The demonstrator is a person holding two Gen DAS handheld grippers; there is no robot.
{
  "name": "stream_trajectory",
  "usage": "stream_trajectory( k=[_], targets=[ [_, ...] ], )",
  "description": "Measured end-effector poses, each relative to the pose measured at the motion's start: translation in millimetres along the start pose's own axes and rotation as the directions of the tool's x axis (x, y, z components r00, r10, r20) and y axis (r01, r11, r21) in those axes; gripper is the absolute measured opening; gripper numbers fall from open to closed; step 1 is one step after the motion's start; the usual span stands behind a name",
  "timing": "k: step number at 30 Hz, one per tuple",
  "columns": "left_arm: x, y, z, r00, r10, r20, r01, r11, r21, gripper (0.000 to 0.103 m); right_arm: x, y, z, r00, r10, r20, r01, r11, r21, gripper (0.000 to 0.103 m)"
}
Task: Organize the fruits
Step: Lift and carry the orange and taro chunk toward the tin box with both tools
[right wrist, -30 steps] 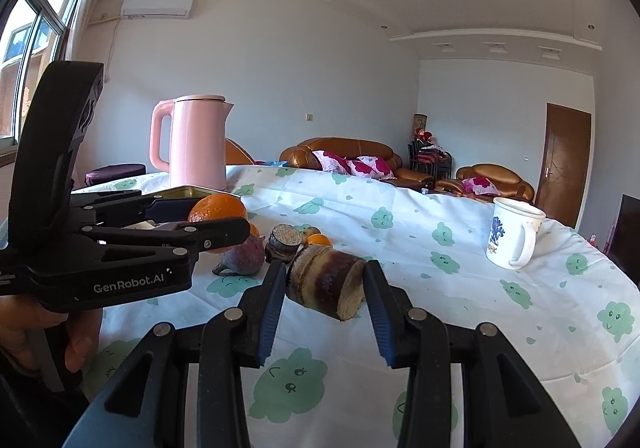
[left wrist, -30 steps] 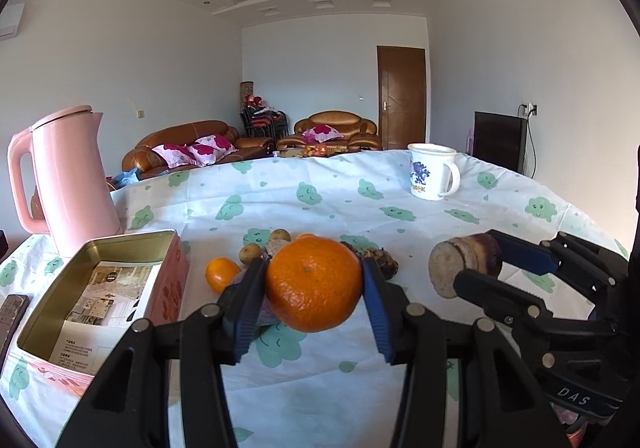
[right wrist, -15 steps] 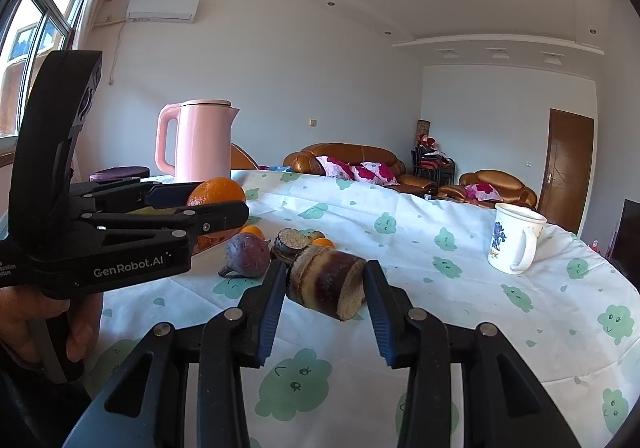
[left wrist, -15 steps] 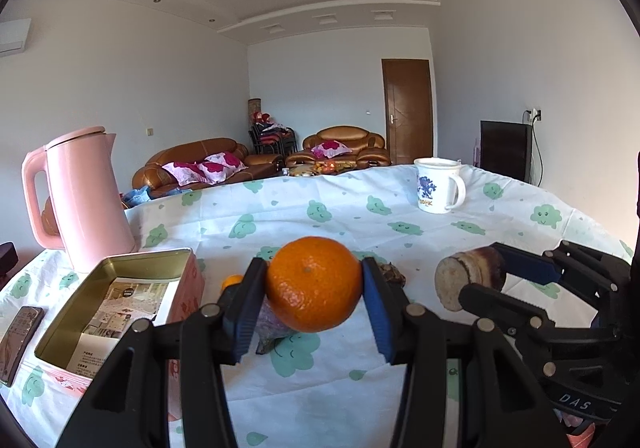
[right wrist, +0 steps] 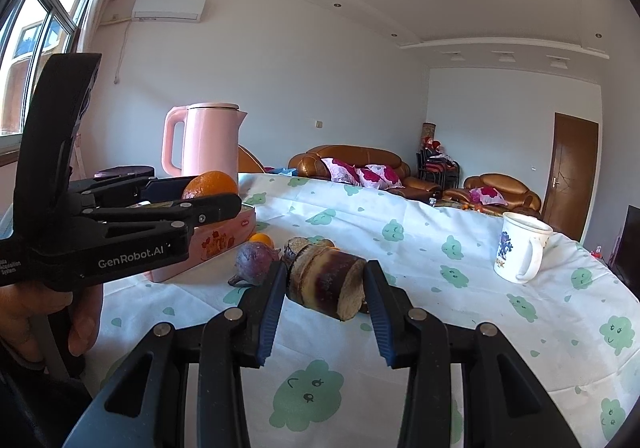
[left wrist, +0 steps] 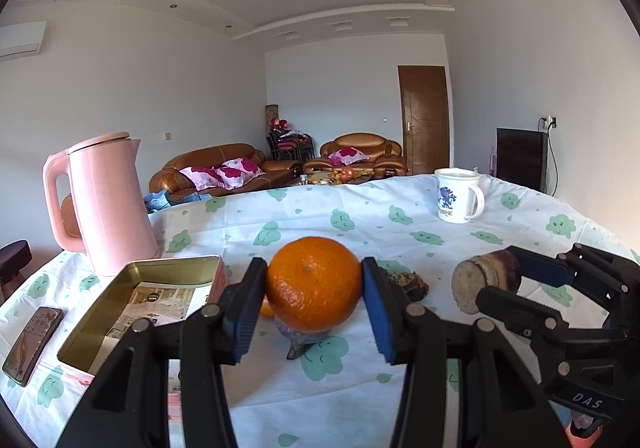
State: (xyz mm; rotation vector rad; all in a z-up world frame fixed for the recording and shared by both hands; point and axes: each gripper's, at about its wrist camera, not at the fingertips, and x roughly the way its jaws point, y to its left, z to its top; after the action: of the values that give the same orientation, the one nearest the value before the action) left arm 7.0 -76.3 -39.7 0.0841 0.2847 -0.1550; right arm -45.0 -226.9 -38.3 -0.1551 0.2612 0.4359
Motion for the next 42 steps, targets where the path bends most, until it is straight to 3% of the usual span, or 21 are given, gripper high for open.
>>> stream_trajectory(
  k=[22,42],
  targets=[
    [1.9,45.5,4.1,0.994,0.099,-0.042,-0.102,0.993,-0.061,0.049,20.5,25.8,43.3,0.996,0.086,0.012,-0.085,0.994,-0.064,0.042],
    [6.2,95.2,7.5,0.975,0.204,-0.088,-0.212,0.973,-0.095,0.049,60.5,48.4,88.1,0.981,0.194,-0.011,-0.194,0.977,-0.094,0.042]
  ],
)
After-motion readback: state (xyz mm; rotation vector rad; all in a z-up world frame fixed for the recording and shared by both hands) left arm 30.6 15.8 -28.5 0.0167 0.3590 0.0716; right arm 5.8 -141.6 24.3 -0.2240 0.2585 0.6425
